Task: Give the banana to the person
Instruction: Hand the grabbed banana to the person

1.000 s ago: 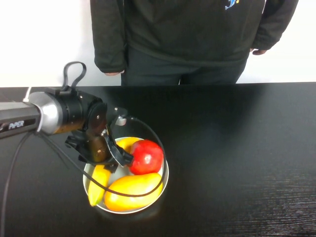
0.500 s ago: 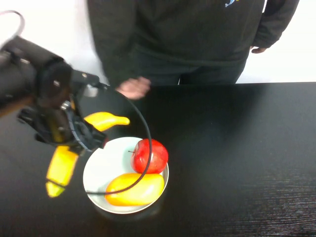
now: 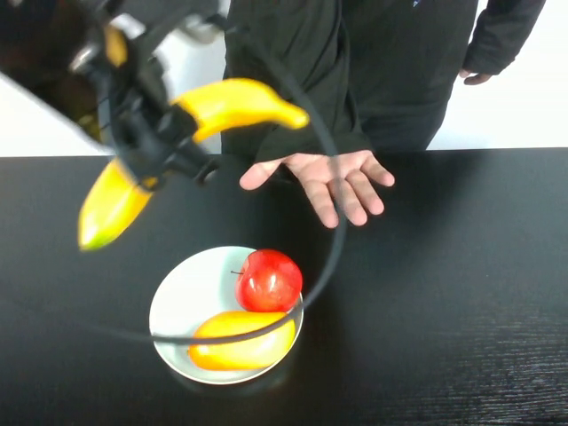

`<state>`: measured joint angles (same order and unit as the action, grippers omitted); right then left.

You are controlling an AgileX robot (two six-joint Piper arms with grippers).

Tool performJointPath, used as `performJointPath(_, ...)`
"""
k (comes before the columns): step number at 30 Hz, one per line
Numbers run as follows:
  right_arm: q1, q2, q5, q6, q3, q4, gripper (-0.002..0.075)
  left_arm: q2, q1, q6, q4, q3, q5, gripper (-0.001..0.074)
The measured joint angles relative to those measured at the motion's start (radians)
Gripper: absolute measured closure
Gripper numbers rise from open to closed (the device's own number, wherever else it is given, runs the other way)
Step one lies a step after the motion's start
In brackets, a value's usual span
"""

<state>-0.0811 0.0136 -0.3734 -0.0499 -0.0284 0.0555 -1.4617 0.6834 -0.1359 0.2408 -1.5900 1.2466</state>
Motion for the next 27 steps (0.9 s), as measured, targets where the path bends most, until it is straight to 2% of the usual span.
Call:
performJointPath(7, 0.000, 0.000, 0.000, 0.000, 0.000, 0.000, 0.0733, -0.189, 0.052, -0.152, -0.059, -0.243, 0.004, 0.0452)
performJointPath(13, 0.000, 0.000, 0.000, 0.000, 0.000, 0.000, 0.0734, -0.370, 0.058, -0.221, -0.087, -0.400, 0.004, 0.0452)
performJointPath(27, 0.000, 0.000, 0.000, 0.000, 0.000, 0.000, 0.0734, -0.580, 0.056, -0.239, -0.075, -0.445, -0.080, 0.0452)
